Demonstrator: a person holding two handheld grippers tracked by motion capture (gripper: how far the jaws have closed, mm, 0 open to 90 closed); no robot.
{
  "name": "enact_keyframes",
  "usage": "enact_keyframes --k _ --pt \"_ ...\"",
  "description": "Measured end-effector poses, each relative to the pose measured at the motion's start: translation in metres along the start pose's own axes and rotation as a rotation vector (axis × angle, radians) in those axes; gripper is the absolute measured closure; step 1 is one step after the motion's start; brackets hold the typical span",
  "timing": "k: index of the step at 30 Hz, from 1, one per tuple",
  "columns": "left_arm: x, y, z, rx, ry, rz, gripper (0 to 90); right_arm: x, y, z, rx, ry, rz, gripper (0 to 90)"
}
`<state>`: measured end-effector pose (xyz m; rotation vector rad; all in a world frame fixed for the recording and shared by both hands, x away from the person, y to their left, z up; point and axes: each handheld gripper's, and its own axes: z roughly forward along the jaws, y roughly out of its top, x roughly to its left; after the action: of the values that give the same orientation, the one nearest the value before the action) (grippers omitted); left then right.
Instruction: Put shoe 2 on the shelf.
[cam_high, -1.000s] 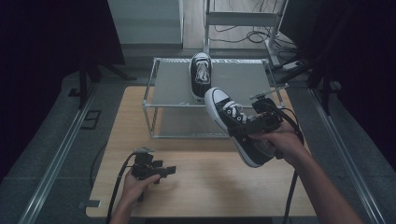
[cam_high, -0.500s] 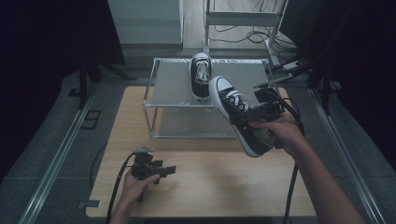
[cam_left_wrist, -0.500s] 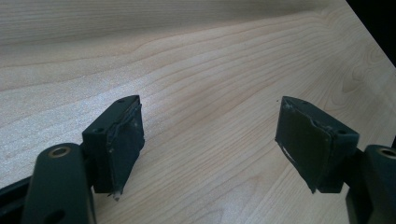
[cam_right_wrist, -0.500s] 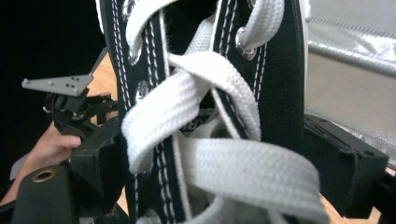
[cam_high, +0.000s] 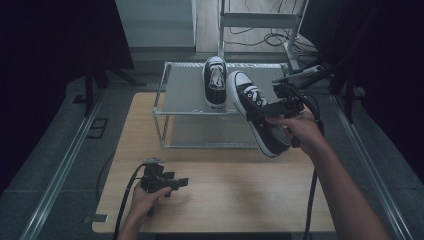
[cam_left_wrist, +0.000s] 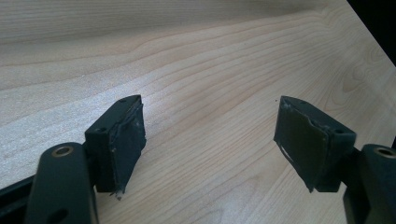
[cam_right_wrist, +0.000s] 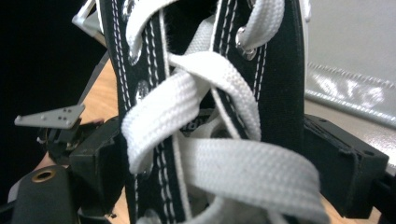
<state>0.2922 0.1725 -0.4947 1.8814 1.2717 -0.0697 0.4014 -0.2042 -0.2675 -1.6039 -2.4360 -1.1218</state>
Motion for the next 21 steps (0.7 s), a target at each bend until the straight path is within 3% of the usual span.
enact_keyframes --k 21 --pt "0.001 0.0 -0.001 0.004 -0.006 0.001 24.6 -0.005 0.048 0.018 -0.01 -0.069 0.089 14.9"
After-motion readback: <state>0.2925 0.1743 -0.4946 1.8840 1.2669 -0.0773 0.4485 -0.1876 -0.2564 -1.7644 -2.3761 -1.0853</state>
